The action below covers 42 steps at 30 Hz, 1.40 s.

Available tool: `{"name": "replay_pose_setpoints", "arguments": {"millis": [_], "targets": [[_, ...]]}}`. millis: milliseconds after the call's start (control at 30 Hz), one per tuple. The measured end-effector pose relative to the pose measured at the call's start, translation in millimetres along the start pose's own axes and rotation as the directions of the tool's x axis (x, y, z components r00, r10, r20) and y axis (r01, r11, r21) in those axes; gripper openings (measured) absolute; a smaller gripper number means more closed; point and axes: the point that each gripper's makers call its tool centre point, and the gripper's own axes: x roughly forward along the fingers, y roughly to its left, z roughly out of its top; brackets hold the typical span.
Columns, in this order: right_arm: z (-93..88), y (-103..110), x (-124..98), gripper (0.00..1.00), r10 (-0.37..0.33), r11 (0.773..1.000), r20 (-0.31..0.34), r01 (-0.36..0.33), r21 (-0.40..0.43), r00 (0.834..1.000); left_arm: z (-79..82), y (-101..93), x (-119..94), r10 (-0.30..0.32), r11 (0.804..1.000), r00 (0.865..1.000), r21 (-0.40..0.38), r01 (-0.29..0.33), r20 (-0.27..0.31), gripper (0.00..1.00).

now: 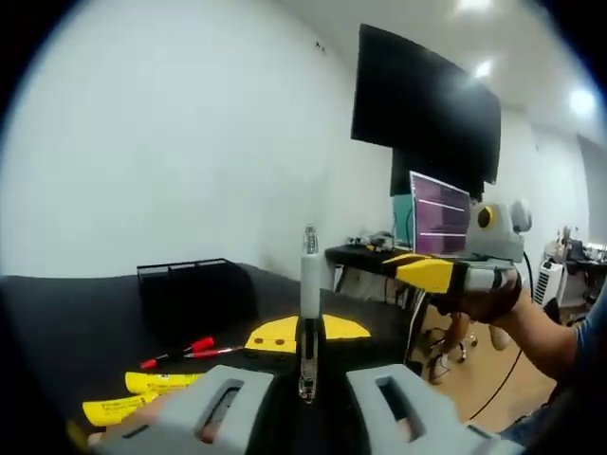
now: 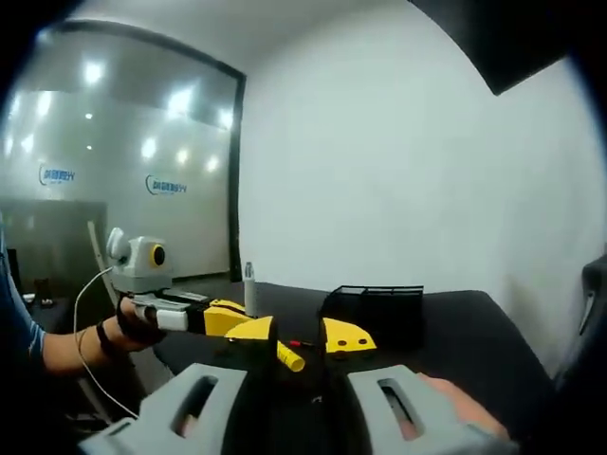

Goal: Pick up pens and glue sticks and place them into the holder.

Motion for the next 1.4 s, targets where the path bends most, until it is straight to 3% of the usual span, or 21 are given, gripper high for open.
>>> {"name": "replay_pose_setpoints", "arguments": {"millis": [267,400,533,700,1067,1400], "targets": [[21.7,22,-29,0.16,-0.023,0.997,0.048,0.020,0.072,0.999,1.6,-33.5,-10,-0.007,0.999,1.000,0.043,0.007,0.004,0.06],[18.6,36,-35,0.18,-0.019,0.993,0.046,0.013,0.115,0.999,2.7,-55.6,-6,-0.044,0.995,0.999,0.086,0.044,-0.004,0.06],[8.9,43,-39,0.18,-0.071,0.997,-0.009,0.071,0.030,0.997,1.4,-86.1,-1,-0.122,0.987,0.992,0.103,0.123,-0.012,0.06],[9.6,51,-49,0.18,-0.110,0.994,0.002,0.110,0.009,0.994,-7.7,-106.5,5,-0.149,0.976,0.988,0.154,0.153,-0.034,0.06],[6.5,36,-53,0.11,-0.191,0.982,0.005,0.191,0.004,0.982,-15.2,-123.2,11,-0.197,0.968,0.980,0.151,0.200,-0.037,0.06],[7.1,30,-52,0.04,-0.205,0.979,0.002,0.205,0.002,0.979,-15.5,-126.1,12,-0.202,0.966,0.979,0.156,0.205,-0.035,0.06]]}}
